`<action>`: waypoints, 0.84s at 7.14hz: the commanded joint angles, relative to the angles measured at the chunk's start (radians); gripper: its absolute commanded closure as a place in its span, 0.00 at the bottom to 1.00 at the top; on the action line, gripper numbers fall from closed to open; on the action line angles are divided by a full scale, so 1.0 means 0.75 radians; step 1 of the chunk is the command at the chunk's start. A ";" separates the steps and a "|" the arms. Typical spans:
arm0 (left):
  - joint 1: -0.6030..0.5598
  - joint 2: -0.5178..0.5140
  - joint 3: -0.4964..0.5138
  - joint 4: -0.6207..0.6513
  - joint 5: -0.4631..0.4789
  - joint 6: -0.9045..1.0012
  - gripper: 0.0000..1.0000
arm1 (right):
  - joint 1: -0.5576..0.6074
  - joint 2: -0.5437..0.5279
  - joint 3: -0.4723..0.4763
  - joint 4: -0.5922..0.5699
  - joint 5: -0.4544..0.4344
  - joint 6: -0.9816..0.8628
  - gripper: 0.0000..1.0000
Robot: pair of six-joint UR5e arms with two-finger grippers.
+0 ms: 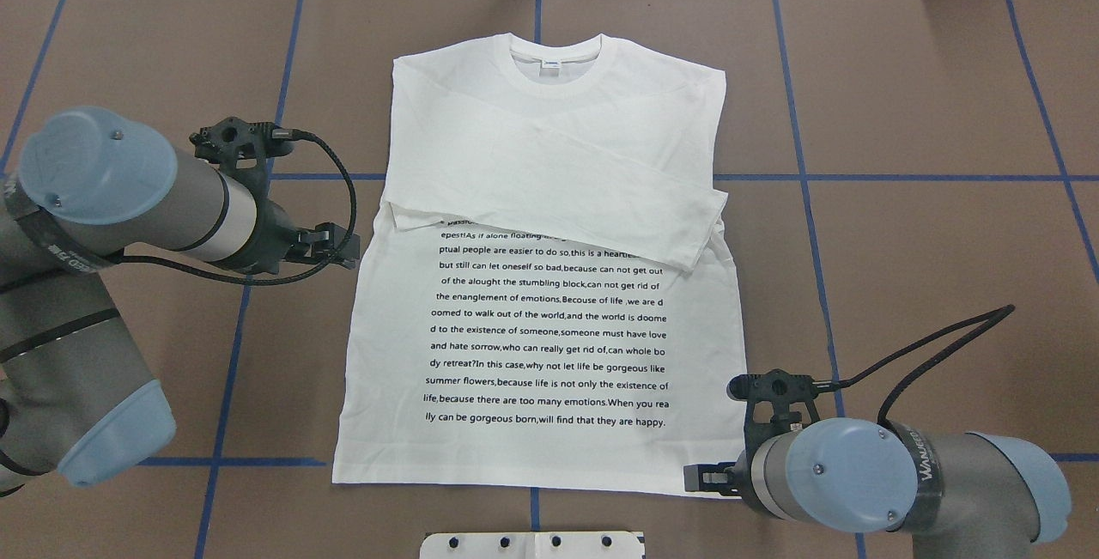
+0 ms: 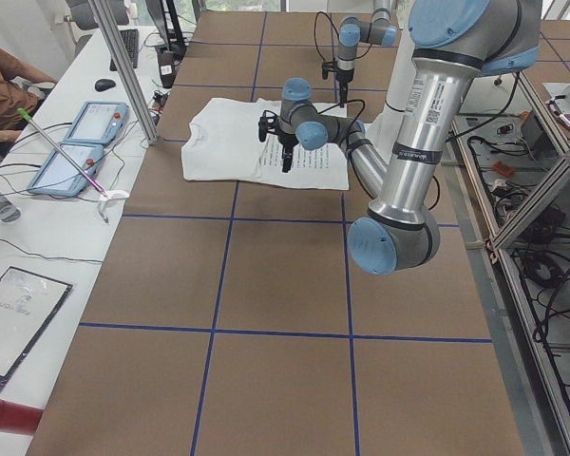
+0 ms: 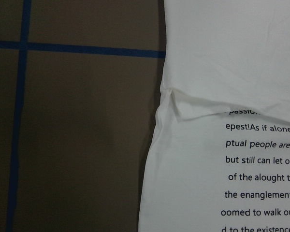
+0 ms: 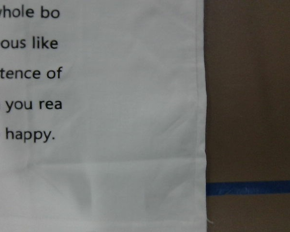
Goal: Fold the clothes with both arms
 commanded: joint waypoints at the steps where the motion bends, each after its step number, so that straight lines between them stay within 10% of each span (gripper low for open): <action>1: 0.009 -0.002 -0.001 0.000 0.001 -0.006 0.01 | -0.007 0.000 -0.010 0.001 0.001 0.007 0.01; 6: 0.017 -0.024 -0.001 -0.002 0.003 -0.016 0.01 | 0.003 -0.037 0.006 0.039 0.015 -0.008 0.01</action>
